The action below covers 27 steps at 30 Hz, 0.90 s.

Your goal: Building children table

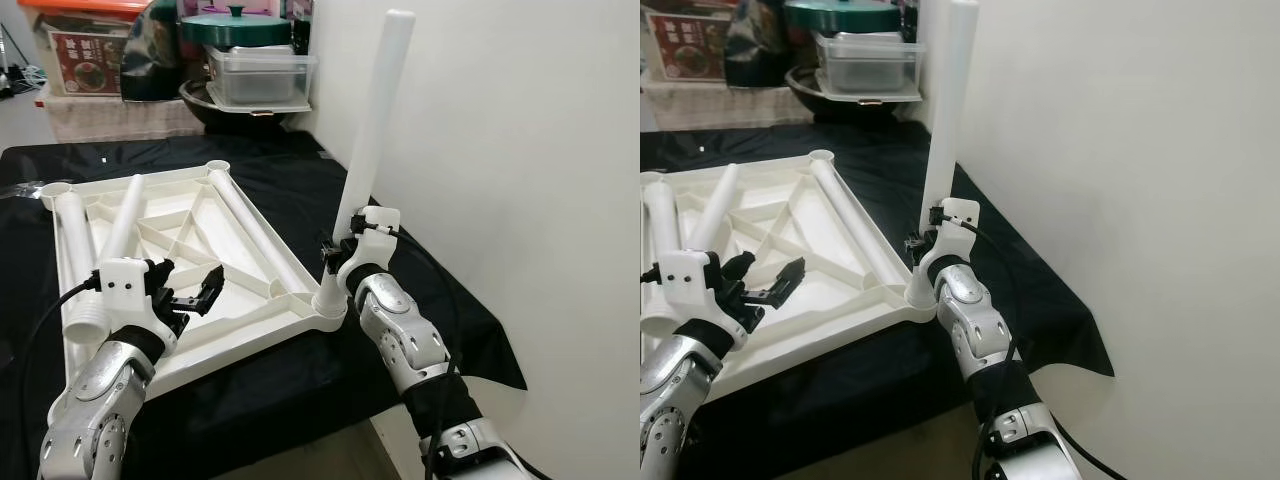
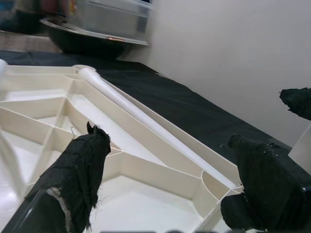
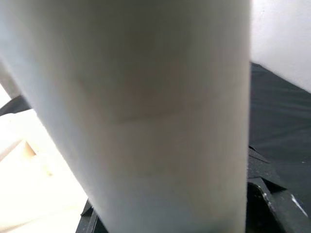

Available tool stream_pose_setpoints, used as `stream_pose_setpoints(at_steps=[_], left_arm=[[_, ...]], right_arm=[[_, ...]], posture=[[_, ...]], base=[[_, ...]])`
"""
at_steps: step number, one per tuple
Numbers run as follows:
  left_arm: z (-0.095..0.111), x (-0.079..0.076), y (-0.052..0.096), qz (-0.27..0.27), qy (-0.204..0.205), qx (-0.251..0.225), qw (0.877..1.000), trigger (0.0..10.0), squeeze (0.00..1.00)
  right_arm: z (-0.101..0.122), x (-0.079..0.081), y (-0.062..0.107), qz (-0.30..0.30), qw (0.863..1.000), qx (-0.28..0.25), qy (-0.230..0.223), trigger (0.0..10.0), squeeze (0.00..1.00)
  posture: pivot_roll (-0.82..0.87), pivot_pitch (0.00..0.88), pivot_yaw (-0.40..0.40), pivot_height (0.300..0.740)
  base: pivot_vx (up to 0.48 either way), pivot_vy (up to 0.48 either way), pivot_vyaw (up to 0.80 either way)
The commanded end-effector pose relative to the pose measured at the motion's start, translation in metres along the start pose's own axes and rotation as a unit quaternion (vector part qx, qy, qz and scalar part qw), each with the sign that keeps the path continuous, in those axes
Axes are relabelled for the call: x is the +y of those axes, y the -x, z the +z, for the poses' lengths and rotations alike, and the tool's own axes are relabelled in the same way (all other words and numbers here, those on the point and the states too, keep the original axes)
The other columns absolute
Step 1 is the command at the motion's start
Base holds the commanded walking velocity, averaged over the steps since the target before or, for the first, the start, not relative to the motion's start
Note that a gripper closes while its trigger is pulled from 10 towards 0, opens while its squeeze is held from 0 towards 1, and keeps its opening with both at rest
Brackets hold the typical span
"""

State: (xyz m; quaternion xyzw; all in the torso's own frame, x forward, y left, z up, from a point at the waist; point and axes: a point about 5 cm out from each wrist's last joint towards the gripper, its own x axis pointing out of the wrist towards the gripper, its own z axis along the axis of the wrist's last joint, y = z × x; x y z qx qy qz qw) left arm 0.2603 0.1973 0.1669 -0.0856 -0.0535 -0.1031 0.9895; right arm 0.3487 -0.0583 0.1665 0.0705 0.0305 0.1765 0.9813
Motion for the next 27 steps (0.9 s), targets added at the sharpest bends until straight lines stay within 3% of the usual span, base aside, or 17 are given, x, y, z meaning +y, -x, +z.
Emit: stream_pose_setpoints(at_steps=[1, 6, 7, 9, 11, 12, 13, 15, 17, 18, 19, 20, 21, 23, 24, 25, 27], left_arm=[[-0.003, -0.001, -0.001, -0.003, 0.004, 0.006, 1.0, 10.0, 0.0], [-0.003, -0.001, -0.001, -0.002, 0.004, 0.006, 1.0, 10.0, 0.0], [-0.003, -0.001, -0.001, -0.002, 0.004, 0.006, 1.0, 10.0, 0.0], [-0.003, -0.001, -0.001, -0.003, 0.004, 0.006, 1.0, 10.0, 0.0], [-0.003, -0.001, -0.001, -0.003, 0.004, 0.006, 1.0, 10.0, 0.0], [-0.003, 0.0, -0.001, -0.003, 0.004, 0.006, 1.0, 10.0, 0.0], [-0.003, 0.0, -0.001, -0.003, 0.004, 0.006, 1.0, 10.0, 0.0], [-0.003, 0.0, -0.001, -0.003, 0.004, 0.006, 1.0, 10.0, 0.0], [-0.003, 0.0, -0.001, -0.003, 0.004, 0.006, 1.0, 10.0, 0.0], [-0.003, 0.0, -0.001, -0.002, 0.004, 0.006, 1.0, 10.0, 0.0], [-0.003, 0.0, -0.001, -0.001, 0.004, 0.005, 1.0, 10.0, 0.0], [-0.003, 0.0, 0.0, 0.001, 0.003, 0.005, 1.0, 10.0, 0.0], [-0.003, 0.0, 0.0, 0.001, 0.003, 0.005, 1.0, 10.0, 0.0], [-0.002, 0.0, 0.0, 0.001, 0.003, 0.004, 1.0, 10.0, 0.0], [-0.002, 0.0, 0.0, 0.001, 0.003, 0.004, 1.0, 10.0, 0.0], [-0.002, 0.0, 0.0, 0.001, 0.003, 0.004, 1.0, 10.0, 0.0], [-0.002, 0.0, 0.0, 0.001, 0.003, 0.004, 1.0, 10.0, 0.0]], right_arm=[[-0.007, 0.015, 0.002, 0.083, 0.995, 0.01, -0.05, 10.0, 1.0], [0.01, 0.038, 0.004, 0.191, 0.978, -0.024, -0.086, 10.0, 1.0], [0.016, 0.046, 0.01, 0.267, 0.961, -0.03, -0.074, 10.0, 0.0], [0.025, 0.056, 0.033, 0.432, 0.901, -0.028, -0.04, 10.0, 0.0], [0.025, 0.056, 0.033, 0.432, 0.901, -0.028, -0.04, 10.0, 0.0], [0.022, 0.057, 0.054, 0.534, 0.845, 0.003, -0.012, 10.0, 0.0], [0.02, 0.057, 0.059, 0.555, 0.832, 0.014, -0.001, 10.0, 0.0], [0.02, 0.057, 0.059, 0.555, 0.832, 0.014, -0.001, 10.0, 0.0], [0.015, 0.056, 0.061, 0.565, 0.824, 0.027, 0.013, 9.3, 0.0], [0.008, 0.055, 0.057, 0.551, 0.834, 0.036, 0.024, 3.7, 0.0], [0.001, 0.053, 0.043, 0.493, 0.869, 0.039, 0.027, 0.0, 0.0], [-0.004, 0.048, 0.027, 0.407, 0.912, 0.046, 0.02, 0.0, 0.0], [-0.004, 0.048, 0.027, 0.407, 0.912, 0.046, 0.02, 0.0, 0.0], [-0.01, 0.033, 0.003, 0.234, 0.971, 0.047, -0.001, 0.0, 0.0], [-0.012, 0.02, -0.004, 0.142, 0.989, 0.049, -0.012, 0.0, 0.0], [-0.012, 0.02, -0.004, 0.142, 0.989, 0.049, -0.012, 0.0, 0.0], [-0.021, -0.017, -0.004, -0.048, 0.997, 0.061, -0.022, 0.0, 0.0]], posture=[[0.17, 0.0, -0.131, 0.714], [0.17, 0.0, -0.131, 0.714], [0.17, 0.0, -0.13, 0.714], [0.17, 0.0, -0.13, 0.714], [0.17, 0.0, -0.13, 0.714], [0.16, 0.0, -0.13, 0.714], [0.16, 0.0, -0.13, 0.714], [0.16, 0.0, -0.13, 0.714], [0.17, 0.0, -0.134, 0.714], [0.17, 0.0, -0.135, 0.714], [0.17, 0.0, -0.138, 0.714], [0.17, 0.0, -0.136, 0.714], [0.17, 0.0, -0.136, 0.714], [0.17, 0.0, -0.135, 0.714], [0.17, 0.0, -0.135, 0.714], [0.17, 0.0, -0.135, 0.714], [0.17, 0.0, -0.132, 0.714]], base=[[0.0, 0.0, 0.0], [0.0, 0.0, 0.0], [0.0, 0.0, 0.0], [0.0, 0.0, 0.0], [0.0, 0.0, 0.0], [0.0, 0.0, 0.0], [0.0, 0.0, 0.0], [0.0, 0.0, 0.0], [0.0, 0.0, 0.0], [0.0, 0.0, 0.0], [0.0, 0.0, 0.0], [0.0, 0.0, 0.0], [0.0, 0.0, 0.0], [0.0, 0.0, 0.0], [0.0, 0.0, 0.0], [0.0, 0.0, 0.0], [0.0, 0.0, 0.0]])
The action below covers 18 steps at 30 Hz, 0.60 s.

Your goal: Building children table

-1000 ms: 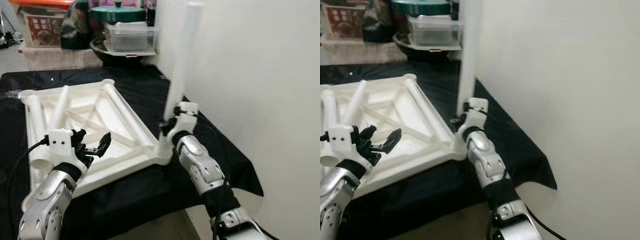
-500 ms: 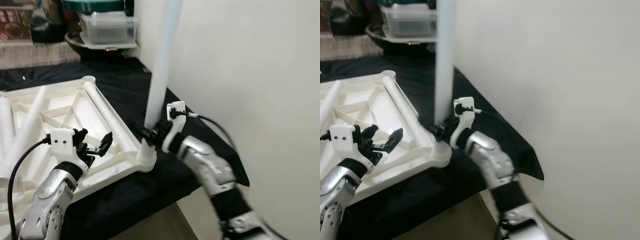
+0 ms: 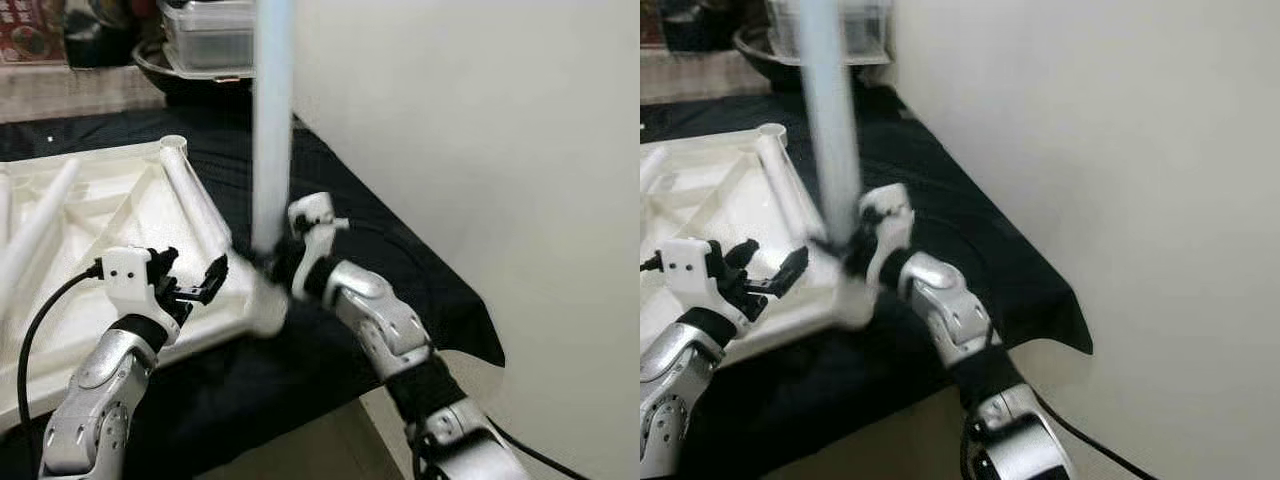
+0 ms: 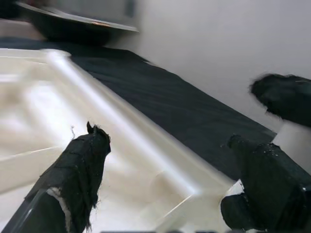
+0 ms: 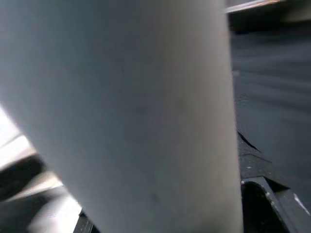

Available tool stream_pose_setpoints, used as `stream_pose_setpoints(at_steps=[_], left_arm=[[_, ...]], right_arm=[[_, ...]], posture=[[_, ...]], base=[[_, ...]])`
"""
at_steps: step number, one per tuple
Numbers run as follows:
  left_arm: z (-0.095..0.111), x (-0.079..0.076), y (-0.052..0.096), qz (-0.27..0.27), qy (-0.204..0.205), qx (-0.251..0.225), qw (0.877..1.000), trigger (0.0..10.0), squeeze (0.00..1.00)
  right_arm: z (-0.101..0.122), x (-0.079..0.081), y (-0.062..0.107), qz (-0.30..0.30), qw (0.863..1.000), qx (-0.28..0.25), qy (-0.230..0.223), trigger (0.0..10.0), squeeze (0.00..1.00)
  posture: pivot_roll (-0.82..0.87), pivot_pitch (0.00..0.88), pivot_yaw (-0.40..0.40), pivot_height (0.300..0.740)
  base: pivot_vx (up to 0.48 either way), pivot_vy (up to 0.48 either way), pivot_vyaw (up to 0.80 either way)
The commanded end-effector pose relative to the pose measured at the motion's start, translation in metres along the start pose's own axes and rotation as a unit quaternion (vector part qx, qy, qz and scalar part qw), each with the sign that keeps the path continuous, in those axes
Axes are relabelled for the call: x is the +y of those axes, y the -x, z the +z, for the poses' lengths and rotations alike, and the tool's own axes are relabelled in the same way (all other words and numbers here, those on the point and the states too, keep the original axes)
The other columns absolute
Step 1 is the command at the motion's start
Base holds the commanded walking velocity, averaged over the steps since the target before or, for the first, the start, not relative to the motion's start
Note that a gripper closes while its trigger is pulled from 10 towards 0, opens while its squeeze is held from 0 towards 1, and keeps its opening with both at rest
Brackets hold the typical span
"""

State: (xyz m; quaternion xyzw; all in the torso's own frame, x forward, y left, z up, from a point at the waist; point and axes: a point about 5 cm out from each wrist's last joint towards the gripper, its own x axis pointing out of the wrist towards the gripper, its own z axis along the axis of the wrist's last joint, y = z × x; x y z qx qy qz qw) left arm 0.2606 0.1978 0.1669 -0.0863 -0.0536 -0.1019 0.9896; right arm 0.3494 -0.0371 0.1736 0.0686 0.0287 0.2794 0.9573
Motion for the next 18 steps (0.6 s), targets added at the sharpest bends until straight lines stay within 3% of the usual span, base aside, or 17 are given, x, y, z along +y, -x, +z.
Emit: stream_pose_setpoints(at_steps=[1, 2, 5, 6, 10, 11, 13, 15, 16, 17, 18], left_arm=[[-0.002, 0.0, 0.001, 0.0, 0.003, 0.005, 1.0, 10.0, 0.0], [-0.002, 0.0, 0.001, -0.001, 0.003, 0.005, 1.0, 10.0, 0.0], [-0.001, 0.0, 0.001, -0.001, 0.003, 0.005, 1.0, 10.0, 0.0], [-0.001, 0.0, 0.001, -0.001, 0.003, 0.005, 1.0, 10.0, 0.0], [-0.002, 0.0, 0.0, -0.002, 0.004, 0.005, 1.0, 10.0, 0.0], [-0.002, 0.0, 0.0, -0.002, 0.004, 0.005, 1.0, 10.0, 0.0], [-0.002, 0.0, 0.0, -0.001, 0.004, 0.005, 1.0, 10.0, 0.0], [-0.002, 0.0, 0.0, -0.001, 0.004, 0.005, 1.0, 10.0, 0.0], [-0.002, 0.001, 0.0, -0.001, 0.004, 0.005, 1.0, 10.0, 0.0], [-0.002, 0.001, 0.0, -0.001, 0.004, 0.005, 1.0, 10.0, 0.0], [-0.002, 0.001, 0.0, 0.0, 0.004, 0.004, 1.0, 10.0, 0.0]], right_arm=[[-0.026, -0.036, 0.011, -0.152, 0.986, 0.052, -0.032, 0.0, 0.0], [-0.028, -0.046, 0.017, -0.195, 0.979, 0.056, -0.03, 0.0, 0.0], [-0.032, -0.046, 0.024, -0.196, 0.978, 0.072, -0.018, 0.0, 0.0], [-0.03, -0.032, 0.022, -0.143, 0.987, 0.066, -0.025, 10.0, 0.0], [-0.024, -0.016, 0.019, -0.083, 0.995, 0.042, -0.042, 10.0, 0.0], [-0.018, -0.009, 0.016, -0.049, 0.997, 0.021, -0.048, 10.0, 1.0], [-0.002, 0.013, 0.013, 0.098, 0.993, -0.015, -0.067, 10.0, 1.0], [-0.002, 0.013, 0.013, 0.098, 0.993, -0.015, -0.067, 10.0, 1.0], [0.006, 0.023, 0.013, 0.158, 0.985, -0.03, -0.069, 10.0, 0.0], [0.006, 0.023, 0.013, 0.158, 0.985, -0.03, -0.069, 10.0, 0.0], [0.022, 0.042, 0.035, 0.355, 0.933, -0.041, -0.041, 10.0, 0.0]], posture=[[0.17, 0.0, -0.132, 0.714], [0.17, 0.0, -0.131, 0.714], [0.17, 0.0, -0.13, 0.714], [0.16, 0.0, -0.127, 0.714], [0.16, 0.0, -0.128, 0.714], [0.16, 0.0, -0.128, 0.714], [0.17, 0.0, -0.132, 0.714], [0.17, 0.0, -0.132, 0.714], [0.16, 0.0, -0.131, 0.714], [0.16, 0.0, -0.131, 0.714], [0.16, 0.0, -0.135, 0.714]], base=[[0.0, 0.0, 0.0], [0.0, 0.0, 0.0], [0.0, 0.0, 0.0], [0.0, 0.0, 0.0], [0.0, 0.0, 0.0], [0.0, 0.0, 0.0], [0.0, 0.0, 0.0], [0.0, 0.0, 0.0], [0.0, 0.0, 0.0], [0.0, 0.0, 0.0], [0.0, 0.0, 0.0]])
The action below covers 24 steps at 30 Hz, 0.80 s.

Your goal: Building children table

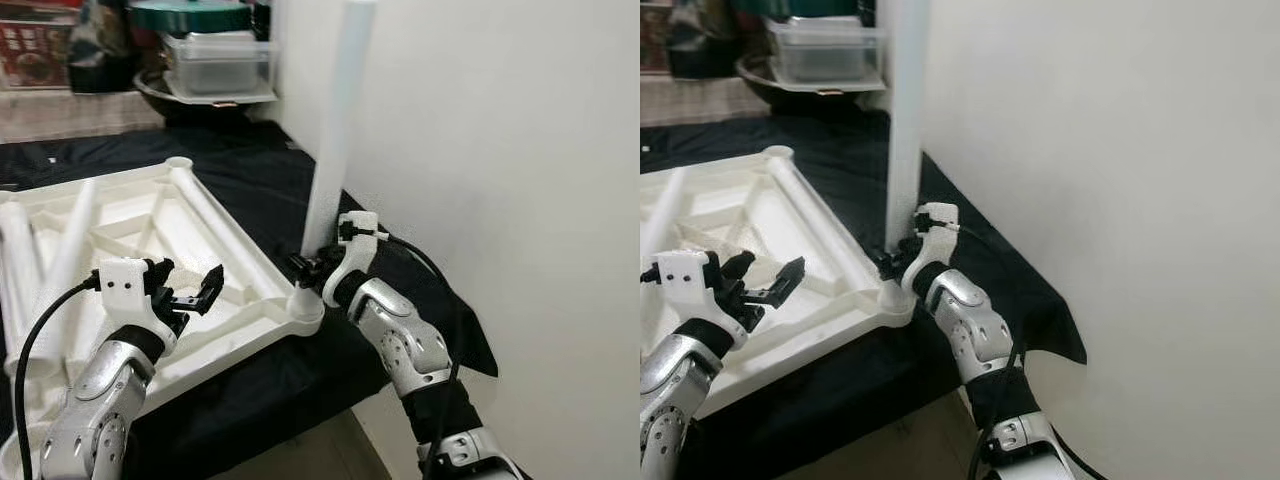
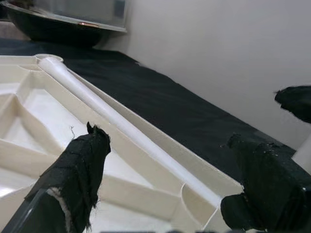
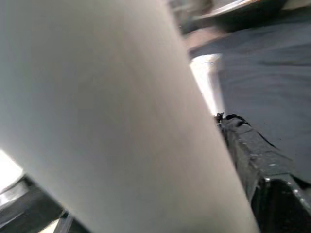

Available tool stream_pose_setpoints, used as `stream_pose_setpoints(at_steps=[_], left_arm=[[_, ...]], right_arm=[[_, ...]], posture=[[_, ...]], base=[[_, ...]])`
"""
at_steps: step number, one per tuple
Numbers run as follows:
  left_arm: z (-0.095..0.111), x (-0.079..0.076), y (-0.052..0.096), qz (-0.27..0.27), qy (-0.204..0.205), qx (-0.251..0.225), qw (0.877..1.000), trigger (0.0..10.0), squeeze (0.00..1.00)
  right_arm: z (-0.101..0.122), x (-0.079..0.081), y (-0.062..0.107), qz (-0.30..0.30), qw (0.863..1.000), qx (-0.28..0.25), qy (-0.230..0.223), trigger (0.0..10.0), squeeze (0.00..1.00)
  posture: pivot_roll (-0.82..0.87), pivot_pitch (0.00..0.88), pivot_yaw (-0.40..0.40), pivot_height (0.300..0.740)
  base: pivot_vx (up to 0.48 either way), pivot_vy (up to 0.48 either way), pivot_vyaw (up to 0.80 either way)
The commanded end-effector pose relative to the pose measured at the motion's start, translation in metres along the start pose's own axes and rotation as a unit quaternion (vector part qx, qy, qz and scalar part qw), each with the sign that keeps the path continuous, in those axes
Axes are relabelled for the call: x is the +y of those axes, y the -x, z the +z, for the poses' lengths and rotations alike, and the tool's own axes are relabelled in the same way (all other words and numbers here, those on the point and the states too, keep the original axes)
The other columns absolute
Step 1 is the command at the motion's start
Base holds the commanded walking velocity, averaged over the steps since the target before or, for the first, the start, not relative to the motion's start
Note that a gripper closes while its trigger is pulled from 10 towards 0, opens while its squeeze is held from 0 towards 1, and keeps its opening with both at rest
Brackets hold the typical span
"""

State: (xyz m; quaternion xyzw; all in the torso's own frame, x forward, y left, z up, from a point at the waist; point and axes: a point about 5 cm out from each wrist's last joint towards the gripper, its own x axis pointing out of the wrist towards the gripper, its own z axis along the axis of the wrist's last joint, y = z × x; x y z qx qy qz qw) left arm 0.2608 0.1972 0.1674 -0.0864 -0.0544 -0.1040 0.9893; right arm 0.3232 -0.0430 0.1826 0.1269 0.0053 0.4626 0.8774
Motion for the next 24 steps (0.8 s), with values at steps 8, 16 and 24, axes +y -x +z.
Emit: stream_pose_setpoints(at_steps=[8, 16, 24], left_arm=[[-0.002, 0.002, 0.0, 0.005, 0.004, 0.002, 1.0, 10.0, 0.0], [-0.001, 0.002, 0.001, 0.006, 0.004, 0.002, 1.0, 10.0, 0.0], [-0.001, 0.001, 0.001, 0.006, 0.005, 0.001, 1.0, 10.0, 0.0]], right_arm=[[-0.003, 0.046, 0.004, 0.239, 0.969, 0.047, 0.037, 4.0, 0.0], [-0.021, -0.045, -0.004, -0.306, 0.95, 0.052, 0.029, 0.0, 0.0], [-0.026, -0.061, 0.018, -0.401, 0.913, 0.068, 0.024, 10.0, 0.0]], posture=[[0.17, 0.0, -0.141, 0.714], [0.17, 0.0, -0.137, 0.714], [0.17, 0.0, -0.139, 0.714]], base=[[0.0, 0.0, 0.0], [0.0, 0.0, 0.0], [0.0, 0.0, 0.0]])
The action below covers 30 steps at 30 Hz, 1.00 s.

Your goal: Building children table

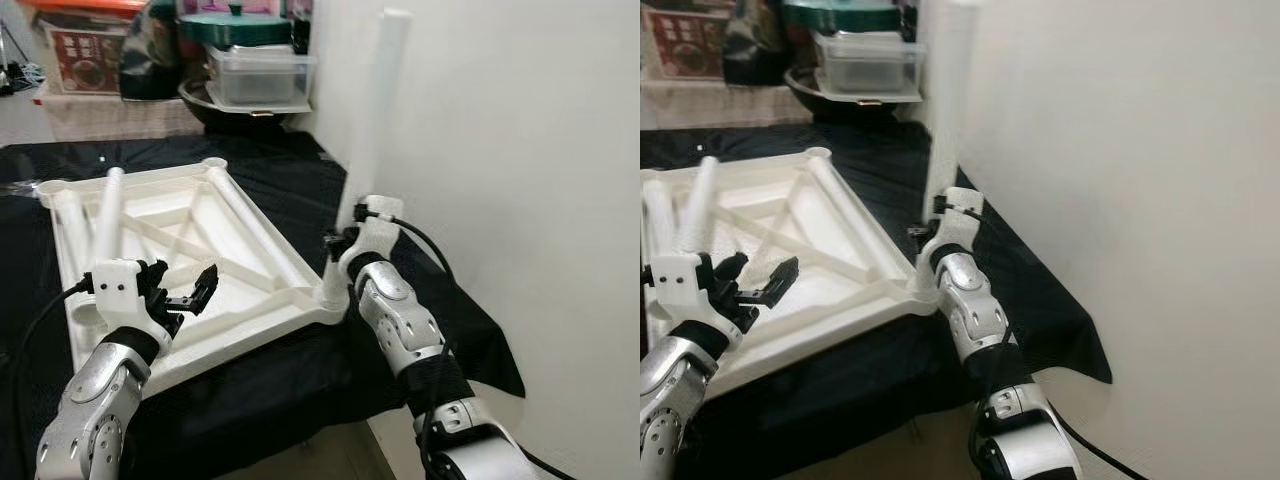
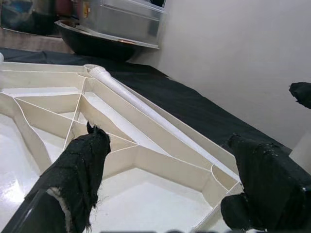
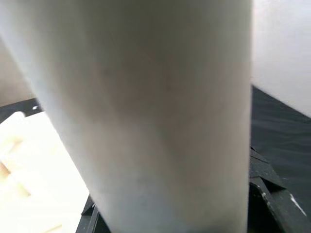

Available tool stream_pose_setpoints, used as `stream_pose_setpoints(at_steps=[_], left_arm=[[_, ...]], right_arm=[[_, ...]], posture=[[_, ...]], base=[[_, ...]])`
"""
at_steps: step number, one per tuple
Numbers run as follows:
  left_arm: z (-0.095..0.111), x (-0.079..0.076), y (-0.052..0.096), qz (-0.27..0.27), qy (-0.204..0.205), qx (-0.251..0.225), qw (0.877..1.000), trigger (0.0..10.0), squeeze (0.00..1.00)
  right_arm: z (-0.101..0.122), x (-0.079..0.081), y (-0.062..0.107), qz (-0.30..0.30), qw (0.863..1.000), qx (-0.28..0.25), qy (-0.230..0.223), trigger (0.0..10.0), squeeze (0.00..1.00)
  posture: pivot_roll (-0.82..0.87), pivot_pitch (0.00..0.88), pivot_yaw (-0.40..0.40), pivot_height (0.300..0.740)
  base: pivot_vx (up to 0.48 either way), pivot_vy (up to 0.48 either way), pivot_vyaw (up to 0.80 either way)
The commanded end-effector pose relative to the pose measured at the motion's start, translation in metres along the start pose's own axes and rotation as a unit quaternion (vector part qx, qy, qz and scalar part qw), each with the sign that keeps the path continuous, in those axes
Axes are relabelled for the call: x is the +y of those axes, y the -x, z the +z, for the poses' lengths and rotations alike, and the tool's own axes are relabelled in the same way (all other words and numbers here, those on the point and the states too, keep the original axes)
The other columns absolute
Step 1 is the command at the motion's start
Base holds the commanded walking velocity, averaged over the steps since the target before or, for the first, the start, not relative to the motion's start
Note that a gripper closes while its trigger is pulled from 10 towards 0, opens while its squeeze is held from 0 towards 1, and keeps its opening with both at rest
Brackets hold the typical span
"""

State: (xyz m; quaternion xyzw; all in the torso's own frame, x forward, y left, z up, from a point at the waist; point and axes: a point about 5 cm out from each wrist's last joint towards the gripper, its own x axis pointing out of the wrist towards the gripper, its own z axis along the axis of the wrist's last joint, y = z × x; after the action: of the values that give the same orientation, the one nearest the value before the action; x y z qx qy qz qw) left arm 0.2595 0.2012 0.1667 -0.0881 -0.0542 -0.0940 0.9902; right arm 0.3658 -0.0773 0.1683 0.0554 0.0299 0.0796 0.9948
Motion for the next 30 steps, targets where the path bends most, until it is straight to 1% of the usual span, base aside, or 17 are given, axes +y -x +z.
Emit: stream_pose_setpoints(at_steps=[1, 5, 6, 9, 10, 11, 12, 13, 14, 15, 16, 17, 18, 22, 24, 28, 30], left_arm=[[-0.001, -0.002, -0.001, -0.004, 0.004, 0.002, 1.0, 10.0, 0.0], [-0.001, -0.003, -0.001, -0.004, 0.004, 0.002, 1.0, 10.0, 0.0], [-0.001, -0.003, -0.001, -0.005, 0.005, 0.002, 1.0, 10.0, 0.0], [-0.001, -0.003, -0.001, -0.005, 0.005, 0.002, 1.0, 10.0, 0.0], [-0.002, -0.002, -0.002, -0.005, 0.005, 0.003, 1.0, 10.0, 0.0], [-0.002, -0.002, -0.003, -0.005, 0.005, 0.003, 1.0, 10.0, 0.0], [-0.002, -0.002, -0.003, -0.005, 0.006, 0.002, 1.0, 10.0, 0.0], [-0.002, -0.002, -0.003, -0.005, 0.006, 0.002, 1.0, 10.0, 0.0], [-0.003, -0.002, -0.003, -0.005, 0.006, 0.002, 1.0, 10.0, 0.0], [-0.003, -0.002, -0.003, -0.005, 0.006, 0.002, 1.0, 10.0, 0.0], [-0.003, -0.002, -0.003, -0.005, 0.006, 0.002, 1.0, 10.0, 0.0], [-0.003, -0.002, -0.003, -0.005, 0.006, 0.002, 1.0, 10.0, 0.0], [-0.003, -0.002, -0.003, -0.005, 0.007, 0.001, 1.0, 10.0, 0.0], [-0.003, -0.003, -0.003, -0.005, 0.007, 0.001, 1.0, 10.0, 0.0], [-0.003, -0.003, -0.003, -0.004, 0.007, 0.0, 1.0, 10.0, 0.0], [-0.003, -0.004, -0.002, -0.006, 0.008, 0.001, 1.0, 10.0, 0.0], [-0.003, -0.004, -0.002, -0.006, 0.008, 0.001, 1.0, 10.0, 0.0]], right_arm=[[-0.026, -0.01, 0.006, -0.003, 0.997, 0.074, -0.012, 10.0, 0.0], [-0.023, -0.001, 0.008, 0.032, 0.997, 0.067, -0.033, 10.0, 0.0], [-0.017, 0.012, 0.009, 0.088, 0.994, 0.044, -0.052, 10.0, 0.2], [-0.017, 0.012, 0.009, 0.088, 0.994, 0.044, -0.052, 10.0, 0.2], [-0.002, 0.034, 0.015, 0.208, 0.974, 0.012, -0.085, 10.0, 0.0], [0.014, 0.052, 0.03, 0.366, 0.925, -0.016, -0.096, 10.0, 0.0], [0.024, 0.062, 0.048, 0.496, 0.863, -0.025, -0.088, 10.0, 0.0], [0.024, 0.062, 0.048, 0.496, 0.863, -0.025, -0.088, 10.0, 0.0], [0.026, 0.066, 0.065, 0.586, 0.807, -0.016, -0.075, 10.0, 0.0], [0.026, 0.066, 0.065, 0.586, 0.807, -0.016, -0.075, 10.0, 0.0], [0.021, 0.064, 0.076, 0.636, 0.77, 0.004, -0.046, 10.0, 0.0], [0.021, 0.064, 0.076, 0.636, 0.77, 0.004, -0.046, 10.0, 0.0], [0.013, 0.062, 0.08, 0.655, 0.755, 0.022, -0.018, 10.0, 0.0], [0.001, 0.064, 0.079, 0.647, 0.762, 0.039, 0.007, 10.0, 0.0], [-0.003, 0.069, 0.069, 0.598, 0.8, 0.036, 0.011, 10.0, 0.0], [-0.01, 0.071, 0.061, 0.561, 0.827, 0.039, 0.019, 10.0, 0.0], [-0.01, 0.071, 0.061, 0.561, 0.827, 0.039, 0.019, 10.0, 0.0]], posture=[[0.17, 0.0, -0.139, 0.714], [0.17, 0.0, -0.139, 0.714], [0.17, 0.0, -0.135, 0.714], [0.17, 0.0, -0.135, 0.714], [0.17, 0.0, -0.135, 0.714], [0.17, 0.0, -0.136, 0.714], [0.17, 0.0, -0.136, 0.714], [0.17, 0.0, -0.136, 0.714], [0.17, 0.0, -0.137, 0.714], [0.17, 0.0, -0.137, 0.714], [0.17, 0.0, -0.14, 0.714], [0.17, 0.0, -0.14, 0.714], [0.17, 0.0, -0.143, 0.714], [0.17, 0.0, -0.144, 0.714], [0.18, 0.0, -0.147, 0.714], [0.18, 0.0, -0.142, 0.714], [0.18, 0.0, -0.142, 0.714]], base=[[0.0, 0.0, 0.0], [0.0, 0.0, 0.0], [0.0, 0.0, 0.0], [0.0, 0.0, 0.0], [0.0, 0.0, 0.0], [0.0, 0.0, 0.0], [0.0, 0.0, 0.0], [0.0, 0.0, 0.0], [0.0, 0.0, 0.0], [0.0, 0.0, 0.0], [0.0, 0.0, 0.0], [0.0, 0.0, 0.0], [0.0, 0.0, 0.0], [0.0, 0.0, 0.0], [0.0, 0.0, 0.0], [0.0, 0.0, 0.0], [0.0, 0.0, 0.0]])
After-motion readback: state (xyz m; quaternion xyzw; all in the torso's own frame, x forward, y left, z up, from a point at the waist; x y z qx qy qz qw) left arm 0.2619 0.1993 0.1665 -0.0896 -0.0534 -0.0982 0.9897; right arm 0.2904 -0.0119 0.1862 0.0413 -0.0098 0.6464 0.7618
